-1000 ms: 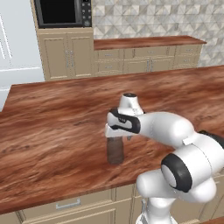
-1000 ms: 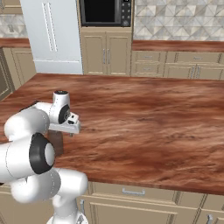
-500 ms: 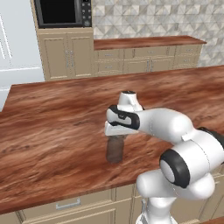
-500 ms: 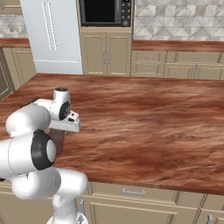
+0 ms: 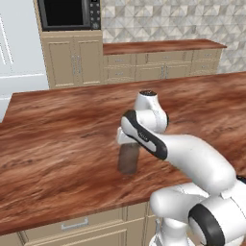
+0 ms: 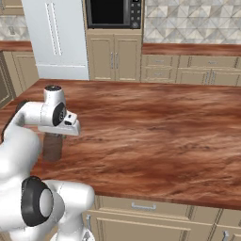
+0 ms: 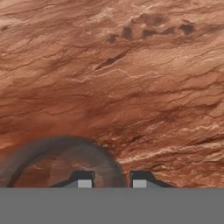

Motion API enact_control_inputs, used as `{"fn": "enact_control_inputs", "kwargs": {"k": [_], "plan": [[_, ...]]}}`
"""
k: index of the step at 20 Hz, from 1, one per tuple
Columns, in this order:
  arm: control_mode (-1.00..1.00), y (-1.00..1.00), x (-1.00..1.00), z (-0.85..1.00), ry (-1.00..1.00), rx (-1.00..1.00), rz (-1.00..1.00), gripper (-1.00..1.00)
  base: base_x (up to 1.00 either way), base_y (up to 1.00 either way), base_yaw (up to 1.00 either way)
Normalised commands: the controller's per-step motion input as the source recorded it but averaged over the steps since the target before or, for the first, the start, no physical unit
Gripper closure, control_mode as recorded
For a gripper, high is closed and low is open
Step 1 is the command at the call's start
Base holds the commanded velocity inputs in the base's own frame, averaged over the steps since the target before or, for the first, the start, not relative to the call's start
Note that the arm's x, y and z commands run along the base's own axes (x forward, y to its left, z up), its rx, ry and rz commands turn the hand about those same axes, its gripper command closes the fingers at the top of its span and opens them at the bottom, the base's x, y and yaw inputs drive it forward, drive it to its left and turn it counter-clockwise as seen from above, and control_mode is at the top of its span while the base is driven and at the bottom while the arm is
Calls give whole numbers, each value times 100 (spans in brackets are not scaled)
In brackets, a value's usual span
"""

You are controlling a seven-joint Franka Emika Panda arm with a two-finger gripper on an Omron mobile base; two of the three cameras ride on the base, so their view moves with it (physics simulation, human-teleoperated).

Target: Pick the saucepan and jar and place them in the sink. Then turn on the water.

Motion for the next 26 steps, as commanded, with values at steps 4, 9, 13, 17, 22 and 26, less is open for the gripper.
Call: {"fn": "enact_control_inputs", "kwargs": {"k": [4,9,13,17,22,26], "plan": [[-100,0,-63,81,-16,0,0,100,0,0,0],[-100,0,-57,64,-13,0,1,100,0,0,0],[-100,-10,-16,14,-5,0,4,100,0,0,0],[-100,-25,-33,30,-5,0,3,100,0,0,0],[-100,0,-2,1,0,0,0,100,0,0,0],[100,0,0,0,0,0,0,100,-23,30,11]]}}
